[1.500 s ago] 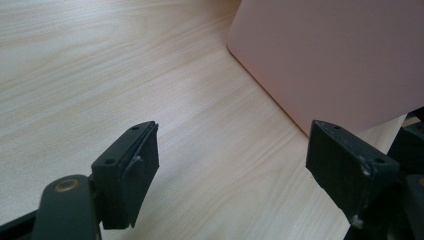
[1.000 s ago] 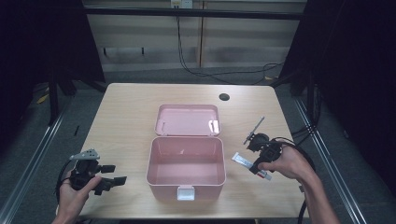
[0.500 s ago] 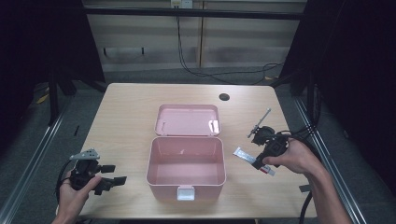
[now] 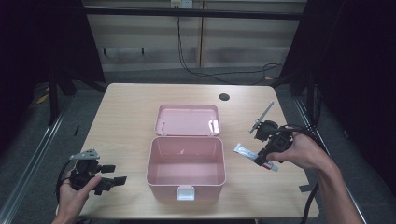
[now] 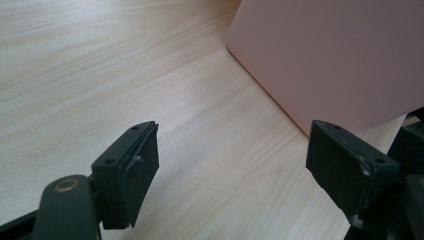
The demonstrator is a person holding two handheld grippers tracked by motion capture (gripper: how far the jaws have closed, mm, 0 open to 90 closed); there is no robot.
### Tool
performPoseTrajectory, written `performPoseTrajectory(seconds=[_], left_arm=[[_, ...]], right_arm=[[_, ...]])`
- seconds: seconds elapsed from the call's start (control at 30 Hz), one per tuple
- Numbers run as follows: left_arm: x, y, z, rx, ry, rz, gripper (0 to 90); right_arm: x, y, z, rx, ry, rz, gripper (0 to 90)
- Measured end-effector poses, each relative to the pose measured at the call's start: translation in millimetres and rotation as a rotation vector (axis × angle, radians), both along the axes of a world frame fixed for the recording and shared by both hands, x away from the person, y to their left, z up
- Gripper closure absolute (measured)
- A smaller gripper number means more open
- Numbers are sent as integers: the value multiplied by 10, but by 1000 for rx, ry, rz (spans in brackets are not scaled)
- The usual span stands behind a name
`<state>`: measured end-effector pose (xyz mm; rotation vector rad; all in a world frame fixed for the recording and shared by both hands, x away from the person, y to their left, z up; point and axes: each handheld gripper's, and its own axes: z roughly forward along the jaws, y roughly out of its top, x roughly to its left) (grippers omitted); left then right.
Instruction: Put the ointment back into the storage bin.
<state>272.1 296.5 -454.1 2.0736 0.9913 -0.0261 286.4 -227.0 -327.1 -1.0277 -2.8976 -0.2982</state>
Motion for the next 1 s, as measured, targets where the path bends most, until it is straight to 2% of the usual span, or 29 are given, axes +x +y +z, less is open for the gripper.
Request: performPoseTrajectory(seconds=[0.17,0.47,0.77,1.0], left_arm=[[-2,-3,2,3,0,-2,211],[2,2,2,0,0,2,210],[2,3,2,1,0,2,210],[-1,1,3,0,-2,2,210]], right_arm=[[-27,64,91,8,-6,42,717],[-45,189,194,34,-31,81,718],[-10,429,302,47,-63,145,718],[25,666,300,45,-53,202,718]])
